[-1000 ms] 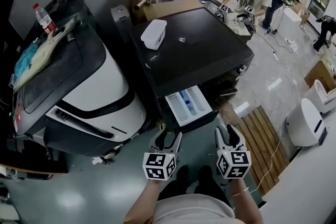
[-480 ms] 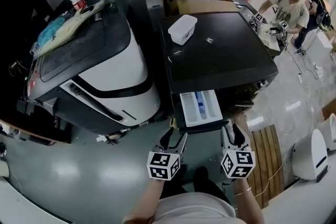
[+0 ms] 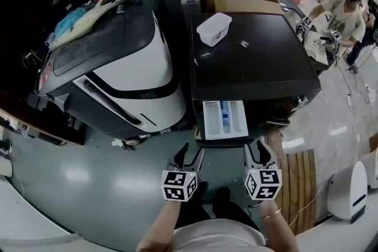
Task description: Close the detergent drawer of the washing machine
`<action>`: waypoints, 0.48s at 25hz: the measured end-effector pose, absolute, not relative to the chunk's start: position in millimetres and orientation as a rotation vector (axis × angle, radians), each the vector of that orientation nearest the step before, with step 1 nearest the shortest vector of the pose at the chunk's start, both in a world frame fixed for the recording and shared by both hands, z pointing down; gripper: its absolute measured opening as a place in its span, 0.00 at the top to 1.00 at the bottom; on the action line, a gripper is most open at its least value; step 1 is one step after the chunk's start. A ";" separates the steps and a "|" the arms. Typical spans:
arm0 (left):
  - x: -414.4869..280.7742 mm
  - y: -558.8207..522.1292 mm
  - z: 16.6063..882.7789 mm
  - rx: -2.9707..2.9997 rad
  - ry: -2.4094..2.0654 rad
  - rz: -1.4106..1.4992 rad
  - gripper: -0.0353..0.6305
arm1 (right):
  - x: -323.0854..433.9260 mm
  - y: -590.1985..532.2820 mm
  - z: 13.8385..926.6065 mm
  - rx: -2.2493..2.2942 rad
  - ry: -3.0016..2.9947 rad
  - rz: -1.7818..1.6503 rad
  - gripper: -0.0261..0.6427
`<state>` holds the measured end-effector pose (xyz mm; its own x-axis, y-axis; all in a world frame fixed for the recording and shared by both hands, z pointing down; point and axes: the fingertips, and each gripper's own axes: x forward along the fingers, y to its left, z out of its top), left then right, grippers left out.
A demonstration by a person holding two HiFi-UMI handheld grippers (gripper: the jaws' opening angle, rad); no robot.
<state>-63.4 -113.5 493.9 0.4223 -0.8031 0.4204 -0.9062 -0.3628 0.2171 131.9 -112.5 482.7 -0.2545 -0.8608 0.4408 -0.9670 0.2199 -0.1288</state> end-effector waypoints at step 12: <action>-58.8 -112.2 523.5 2.195 -1.497 0.377 0.66 | 128.9 -115.2 516.6 1.562 -2.247 0.555 0.72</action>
